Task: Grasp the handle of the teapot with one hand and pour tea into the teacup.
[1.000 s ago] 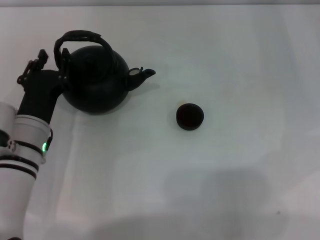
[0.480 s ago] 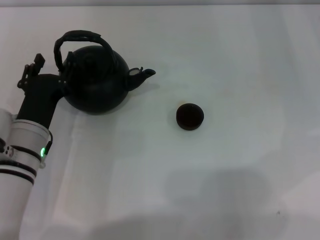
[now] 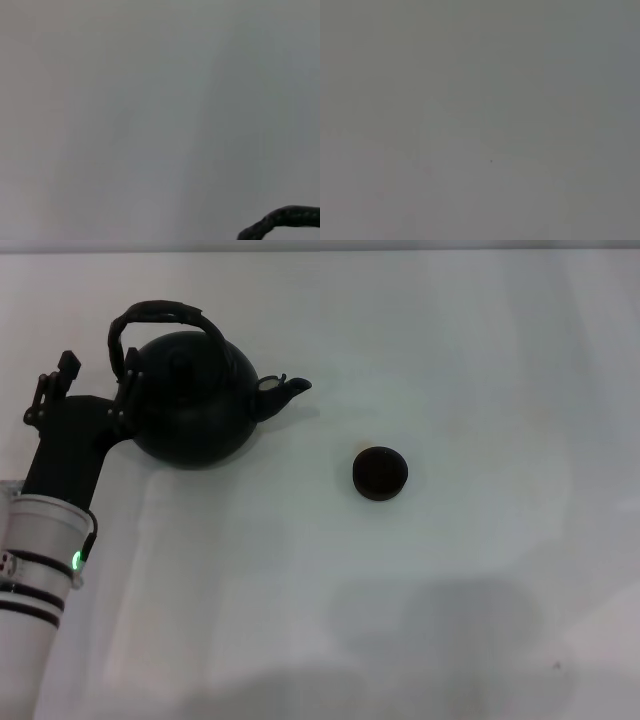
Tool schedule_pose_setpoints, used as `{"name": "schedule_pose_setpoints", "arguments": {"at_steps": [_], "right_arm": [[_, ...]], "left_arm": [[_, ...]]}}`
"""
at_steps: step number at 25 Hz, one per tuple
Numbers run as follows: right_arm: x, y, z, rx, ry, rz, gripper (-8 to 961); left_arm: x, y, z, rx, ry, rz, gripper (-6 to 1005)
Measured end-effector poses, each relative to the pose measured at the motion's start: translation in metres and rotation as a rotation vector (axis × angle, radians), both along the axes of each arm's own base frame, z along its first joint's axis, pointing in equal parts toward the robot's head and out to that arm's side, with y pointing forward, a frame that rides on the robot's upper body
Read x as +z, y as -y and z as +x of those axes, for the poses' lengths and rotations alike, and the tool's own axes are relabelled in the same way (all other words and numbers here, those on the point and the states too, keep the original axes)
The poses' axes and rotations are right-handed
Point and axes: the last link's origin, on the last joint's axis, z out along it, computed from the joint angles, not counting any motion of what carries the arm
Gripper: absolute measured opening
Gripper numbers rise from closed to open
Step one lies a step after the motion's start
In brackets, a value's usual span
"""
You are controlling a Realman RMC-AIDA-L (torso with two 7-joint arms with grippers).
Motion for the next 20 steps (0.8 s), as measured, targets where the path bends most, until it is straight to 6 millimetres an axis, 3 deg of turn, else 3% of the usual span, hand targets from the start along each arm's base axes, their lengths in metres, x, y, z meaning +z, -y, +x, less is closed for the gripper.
{"name": "schedule_pose_setpoints", "arguments": {"at_steps": [11, 20], "right_arm": [[-0.001, 0.0, 0.0, 0.001, 0.004, -0.004, 841], [-0.016, 0.011, 0.002, 0.022, 0.023, -0.067, 841]], "left_arm": [[0.011, 0.013, 0.001, -0.051, 0.046, 0.064, 753], [0.048, 0.003, -0.026, 0.016, -0.007, 0.22, 750]]}}
